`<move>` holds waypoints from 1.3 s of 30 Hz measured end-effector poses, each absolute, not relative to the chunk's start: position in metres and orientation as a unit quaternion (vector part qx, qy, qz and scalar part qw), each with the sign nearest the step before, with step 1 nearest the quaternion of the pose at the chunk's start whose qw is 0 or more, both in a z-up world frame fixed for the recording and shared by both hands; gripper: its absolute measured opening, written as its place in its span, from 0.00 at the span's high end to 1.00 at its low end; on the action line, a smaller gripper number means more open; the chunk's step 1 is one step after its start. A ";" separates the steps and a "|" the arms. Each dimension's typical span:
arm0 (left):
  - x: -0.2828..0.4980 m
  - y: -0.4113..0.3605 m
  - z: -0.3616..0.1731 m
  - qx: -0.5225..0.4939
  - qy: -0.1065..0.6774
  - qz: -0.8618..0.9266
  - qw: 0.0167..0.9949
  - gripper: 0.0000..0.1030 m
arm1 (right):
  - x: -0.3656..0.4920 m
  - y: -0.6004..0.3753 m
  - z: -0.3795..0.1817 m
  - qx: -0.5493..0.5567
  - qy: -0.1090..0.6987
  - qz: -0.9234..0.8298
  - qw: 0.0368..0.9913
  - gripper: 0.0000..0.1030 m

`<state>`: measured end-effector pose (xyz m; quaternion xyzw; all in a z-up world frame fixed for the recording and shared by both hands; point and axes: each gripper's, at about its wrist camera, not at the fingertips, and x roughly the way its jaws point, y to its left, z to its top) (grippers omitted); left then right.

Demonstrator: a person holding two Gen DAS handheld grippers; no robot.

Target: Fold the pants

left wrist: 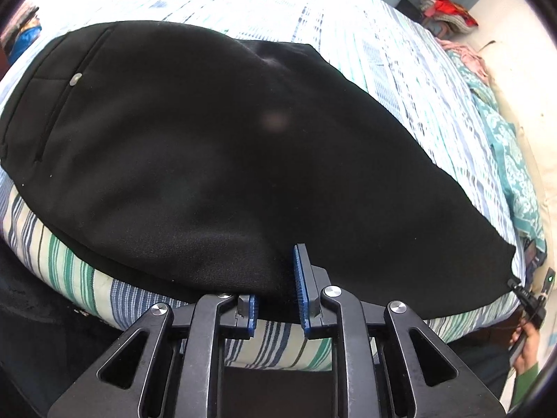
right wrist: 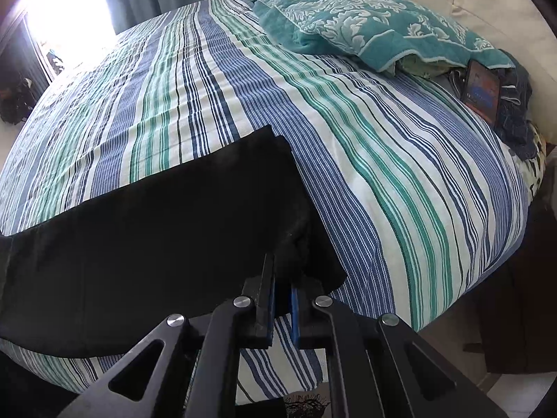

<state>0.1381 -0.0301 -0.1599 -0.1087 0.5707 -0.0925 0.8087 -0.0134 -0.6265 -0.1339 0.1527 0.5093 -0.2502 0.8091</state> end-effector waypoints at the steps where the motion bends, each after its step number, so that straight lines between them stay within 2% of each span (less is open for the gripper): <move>1: 0.136 -0.034 -0.159 -0.099 0.572 -0.094 0.809 0.82 | -0.013 -0.626 -0.135 0.146 0.513 -0.251 0.808 0.94; 6: 0.138 -0.033 -0.154 -0.086 0.578 -0.089 0.807 0.83 | -0.008 -0.622 -0.138 0.122 0.521 -0.257 0.805 0.93; 9: 0.140 -0.035 -0.150 -0.081 0.584 -0.084 0.803 0.81 | -0.010 -0.621 -0.133 0.120 0.512 -0.262 0.809 0.75; 10: 0.141 -0.035 -0.148 -0.080 0.590 -0.083 0.799 0.78 | -0.012 -0.620 -0.130 0.125 0.502 -0.257 0.816 0.63; 11: 0.139 -0.028 -0.145 -0.079 0.597 -0.082 0.794 0.67 | -0.015 -0.619 -0.125 0.126 0.492 -0.256 0.823 0.52; 12: 0.135 -0.026 -0.142 -0.076 0.605 -0.081 0.789 0.59 | -0.018 -0.617 -0.119 0.117 0.481 -0.271 0.826 0.23; 13: 0.130 -0.023 -0.139 -0.071 0.609 -0.078 0.786 0.42 | -0.022 -0.615 -0.112 0.107 0.465 -0.290 0.830 0.08; 14: 0.123 -0.020 -0.133 -0.065 0.610 -0.073 0.787 0.33 | -0.028 -0.612 -0.103 0.100 0.444 -0.302 0.837 0.08; 19: 0.101 0.008 -0.090 -0.057 0.556 -0.056 0.827 0.32 | -0.053 -0.591 -0.065 0.080 0.374 -0.358 0.852 0.08; 22: 0.121 0.022 -0.071 -0.044 0.506 -0.036 0.861 0.21 | -0.051 -0.561 -0.043 0.072 0.344 -0.333 0.875 0.08; 25: 0.154 0.019 -0.075 -0.014 0.467 -0.036 0.883 0.21 | -0.032 -0.517 -0.032 0.080 0.333 -0.260 0.903 0.06; 28: 0.189 0.009 -0.104 0.063 0.446 -0.004 0.893 0.21 | 0.000 -0.467 -0.045 0.088 0.351 -0.171 0.916 0.06; 30: 0.210 0.027 -0.132 0.095 0.475 0.048 0.874 0.23 | 0.020 -0.438 -0.063 0.085 0.369 -0.128 0.917 0.06; 31: 0.217 0.038 -0.147 0.092 0.496 0.070 0.861 0.22 | 0.029 -0.425 -0.075 0.084 0.380 -0.109 0.915 0.06; 34: 0.211 0.069 -0.156 0.037 0.497 0.087 0.862 0.09 | 0.047 -0.403 -0.122 0.092 0.433 -0.090 0.892 0.06; 36: 0.205 0.078 -0.154 0.017 0.506 0.083 0.858 0.09 | 0.053 -0.401 -0.158 0.116 0.495 -0.089 0.857 0.06; 39: 0.188 0.070 -0.142 0.010 0.494 0.068 0.867 0.12 | 0.048 -0.404 -0.155 0.119 0.481 -0.095 0.863 0.06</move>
